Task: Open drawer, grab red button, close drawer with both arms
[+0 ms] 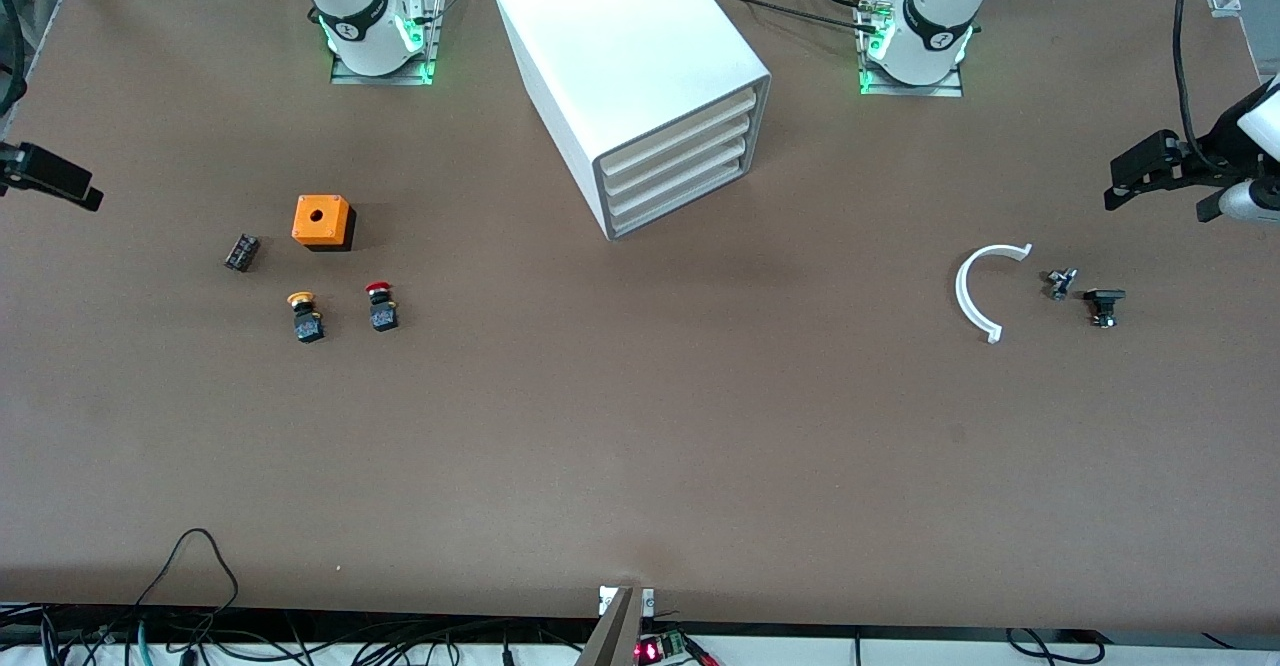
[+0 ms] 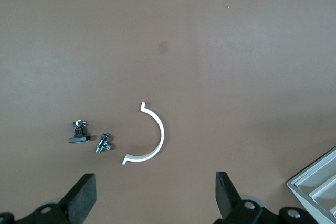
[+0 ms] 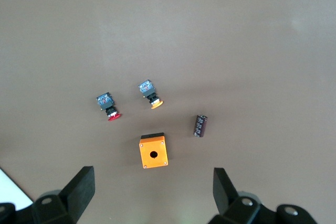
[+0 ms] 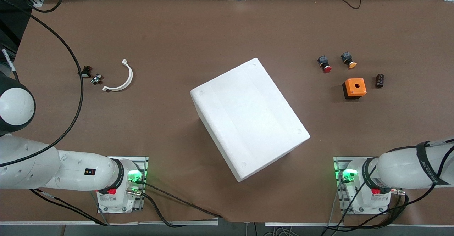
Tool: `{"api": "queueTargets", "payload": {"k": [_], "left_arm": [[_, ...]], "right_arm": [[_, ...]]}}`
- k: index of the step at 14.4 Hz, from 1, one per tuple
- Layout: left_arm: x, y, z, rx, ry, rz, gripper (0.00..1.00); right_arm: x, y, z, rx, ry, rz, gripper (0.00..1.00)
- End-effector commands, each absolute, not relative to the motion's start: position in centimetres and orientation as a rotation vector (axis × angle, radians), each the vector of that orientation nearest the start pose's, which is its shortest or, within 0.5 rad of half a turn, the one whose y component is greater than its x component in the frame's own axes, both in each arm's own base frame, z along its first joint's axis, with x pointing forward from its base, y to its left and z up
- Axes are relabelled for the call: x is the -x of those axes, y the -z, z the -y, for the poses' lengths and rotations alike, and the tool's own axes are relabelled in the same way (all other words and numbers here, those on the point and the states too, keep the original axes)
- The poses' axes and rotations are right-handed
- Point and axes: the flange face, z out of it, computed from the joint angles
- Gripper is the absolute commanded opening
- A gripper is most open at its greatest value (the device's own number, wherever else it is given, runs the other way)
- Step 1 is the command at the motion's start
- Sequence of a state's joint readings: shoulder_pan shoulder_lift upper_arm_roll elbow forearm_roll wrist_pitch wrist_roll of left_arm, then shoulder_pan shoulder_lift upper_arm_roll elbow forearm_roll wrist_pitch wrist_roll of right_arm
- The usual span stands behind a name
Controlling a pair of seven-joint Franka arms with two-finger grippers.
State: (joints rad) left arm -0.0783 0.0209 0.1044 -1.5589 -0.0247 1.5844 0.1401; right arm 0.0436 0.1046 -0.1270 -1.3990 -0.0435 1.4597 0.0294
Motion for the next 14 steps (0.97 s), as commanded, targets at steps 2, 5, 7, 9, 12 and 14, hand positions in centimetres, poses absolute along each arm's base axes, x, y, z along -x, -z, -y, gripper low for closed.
{"api": "queueTargets", "payload": {"k": [2, 5, 7, 9, 12, 14], "left_arm": [[-56.1, -62.7, -1.3, 3.161, -0.004, -0.158, 1.00], [-56.1, -62.8, -1.3, 3.161, 0.001, -0.158, 1.00], [-56.1, -62.7, -1.1, 3.159, -0.002, -0.163, 1.00], [-56.1, -62.7, -1.1, 3.159, -0.002, -0.163, 1.00], [-56.1, -62.7, -1.1, 3.159, -0.002, -0.163, 1.00], [-56.1, -62.8, -1.1, 3.159, 0.000, -0.163, 1.00]], "right_arm": [[-54.8, -65.0, 4.7, 3.172, -0.073, -0.105, 1.00], [-53.2, -64.2, 4.9, 3.165, -0.039, -0.104, 1.00], [-51.6, -63.9, 4.9, 3.162, 0.004, -0.099, 1.00], [-51.6, -64.1, 4.9, 3.164, -0.001, -0.105, 1.00], [-51.9, -64.0, 5.0, 3.165, 0.012, -0.124, 1.00], [-51.9, -64.0, 4.8, 3.168, 0.009, -0.102, 1.00]]}}
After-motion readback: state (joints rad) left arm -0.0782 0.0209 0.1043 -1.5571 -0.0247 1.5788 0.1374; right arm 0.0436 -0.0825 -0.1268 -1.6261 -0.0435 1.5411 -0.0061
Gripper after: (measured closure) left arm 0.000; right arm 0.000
